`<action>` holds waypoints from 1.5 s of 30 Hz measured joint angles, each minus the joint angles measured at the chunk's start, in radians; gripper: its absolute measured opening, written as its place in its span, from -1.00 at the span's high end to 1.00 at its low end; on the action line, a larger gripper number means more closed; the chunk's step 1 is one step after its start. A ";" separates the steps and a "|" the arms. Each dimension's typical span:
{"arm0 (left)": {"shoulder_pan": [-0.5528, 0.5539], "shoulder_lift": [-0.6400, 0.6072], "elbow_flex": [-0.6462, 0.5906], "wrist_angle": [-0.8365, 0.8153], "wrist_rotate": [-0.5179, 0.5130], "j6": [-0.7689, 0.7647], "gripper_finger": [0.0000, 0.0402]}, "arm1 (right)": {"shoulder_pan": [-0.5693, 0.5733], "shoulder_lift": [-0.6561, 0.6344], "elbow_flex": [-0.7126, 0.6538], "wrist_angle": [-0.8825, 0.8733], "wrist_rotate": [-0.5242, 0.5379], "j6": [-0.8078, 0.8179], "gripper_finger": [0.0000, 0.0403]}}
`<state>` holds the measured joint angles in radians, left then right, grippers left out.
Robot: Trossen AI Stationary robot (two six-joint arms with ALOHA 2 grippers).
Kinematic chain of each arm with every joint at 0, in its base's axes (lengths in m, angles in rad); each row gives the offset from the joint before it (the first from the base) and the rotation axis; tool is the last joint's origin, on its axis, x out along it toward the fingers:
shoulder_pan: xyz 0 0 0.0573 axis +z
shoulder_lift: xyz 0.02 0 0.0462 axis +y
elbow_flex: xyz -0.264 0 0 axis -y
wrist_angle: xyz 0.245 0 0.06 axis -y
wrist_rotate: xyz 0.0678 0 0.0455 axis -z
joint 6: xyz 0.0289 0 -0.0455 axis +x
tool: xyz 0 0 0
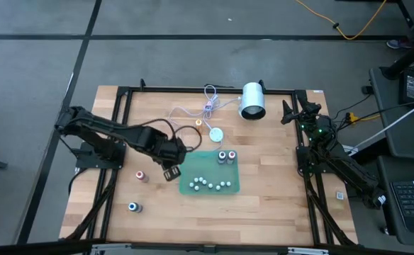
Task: Pick & Place food coloring
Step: Put the small green food coloring bottle into the bin
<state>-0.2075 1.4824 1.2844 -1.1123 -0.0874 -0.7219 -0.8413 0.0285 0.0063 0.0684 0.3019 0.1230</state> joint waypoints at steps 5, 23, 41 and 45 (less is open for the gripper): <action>-0.035 0.095 0.096 0.001 0.001 0.063 0.69 | 0.000 0.000 0.000 0.000 0.000 0.000 -0.91; -0.102 0.403 0.333 0.072 0.008 0.147 0.69 | 0.000 0.000 0.000 0.000 0.000 0.000 -0.91; -0.049 0.613 0.564 0.084 -0.033 0.244 0.69 | 0.000 0.000 0.000 0.000 0.000 0.000 -0.91; -0.035 0.645 0.566 0.080 -0.033 0.261 0.69 | 0.000 0.000 0.000 0.000 0.000 0.000 -0.91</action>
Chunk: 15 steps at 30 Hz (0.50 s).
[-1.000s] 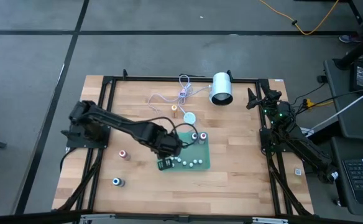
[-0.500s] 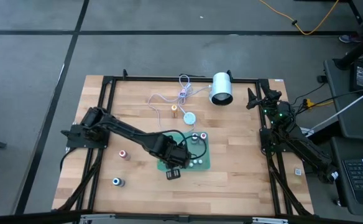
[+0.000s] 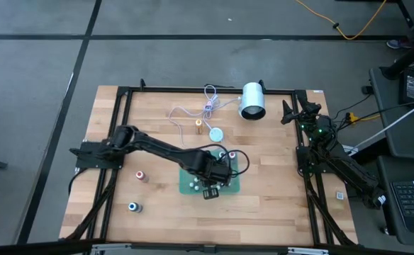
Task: Pick & Place food coloring
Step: Put the small green food coloring bottle into the bin
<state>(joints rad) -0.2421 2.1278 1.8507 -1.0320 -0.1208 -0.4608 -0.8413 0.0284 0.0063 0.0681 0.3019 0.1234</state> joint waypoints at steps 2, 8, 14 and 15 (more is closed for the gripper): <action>0.007 0.014 0.000 0.000 0.000 0.004 0.69 | 0.000 0.000 0.000 0.000 0.000 0.000 -0.91; 0.016 0.054 0.000 0.004 0.010 0.004 0.69 | 0.000 0.000 0.000 0.000 0.000 0.000 -0.91; 0.015 0.099 0.000 0.003 0.022 0.003 0.69 | 0.000 0.000 0.000 0.000 0.000 0.000 -0.91; 0.015 0.104 0.000 0.003 0.021 0.003 0.69 | 0.000 0.000 0.000 0.000 0.000 0.000 -0.91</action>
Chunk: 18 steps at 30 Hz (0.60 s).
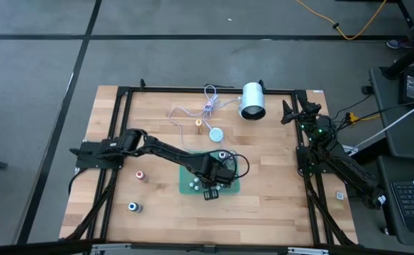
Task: Pick & Place food coloring
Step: Put the small green food coloring bottle into the bin
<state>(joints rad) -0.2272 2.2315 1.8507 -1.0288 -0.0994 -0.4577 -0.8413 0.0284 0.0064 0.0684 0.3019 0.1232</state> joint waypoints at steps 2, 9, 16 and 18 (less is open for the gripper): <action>0.000 0.001 0.000 -0.001 -0.007 -0.008 0.69 | 0.000 0.000 0.000 0.000 0.000 0.000 -0.91; 0.007 -0.001 -0.013 0.014 -0.003 -0.030 0.66 | 0.000 0.000 0.000 0.000 0.000 0.000 -0.91; 0.010 -0.001 -0.013 0.007 0.017 -0.068 0.51 | 0.000 0.000 0.000 0.000 0.000 0.000 -0.91; 0.014 -0.001 -0.013 0.007 0.016 -0.069 0.46 | 0.000 0.000 0.000 0.000 0.000 0.000 -0.91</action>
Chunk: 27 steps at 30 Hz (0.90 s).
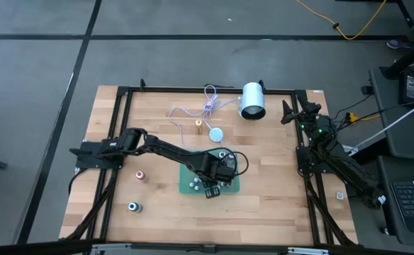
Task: Pick & Place food coloring
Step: Put the small green food coloring bottle into the bin, then put the big yellow food coloring bottle into the bin
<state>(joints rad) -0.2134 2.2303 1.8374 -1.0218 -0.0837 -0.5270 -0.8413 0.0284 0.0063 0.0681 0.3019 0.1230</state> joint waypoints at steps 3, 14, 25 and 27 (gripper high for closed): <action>0.002 -0.004 0.000 -0.001 -0.007 -0.001 0.39 | 0.000 0.000 0.000 0.000 0.000 0.000 -0.91; 0.019 -0.110 0.000 -0.021 -0.056 0.018 -0.03 | 0.000 0.000 0.000 0.000 0.000 0.000 -0.91; 0.091 -0.289 0.000 -0.045 -0.124 0.114 -0.62 | 0.000 0.000 0.000 0.000 0.000 0.000 -0.91; 0.123 -0.313 0.000 -0.069 -0.167 0.107 -0.68 | 0.000 0.000 0.000 0.000 0.000 0.000 -0.91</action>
<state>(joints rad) -0.0902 1.9169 1.8374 -1.0909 -0.2508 -0.4197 -0.8413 0.0284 0.0063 0.0681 0.3019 0.1232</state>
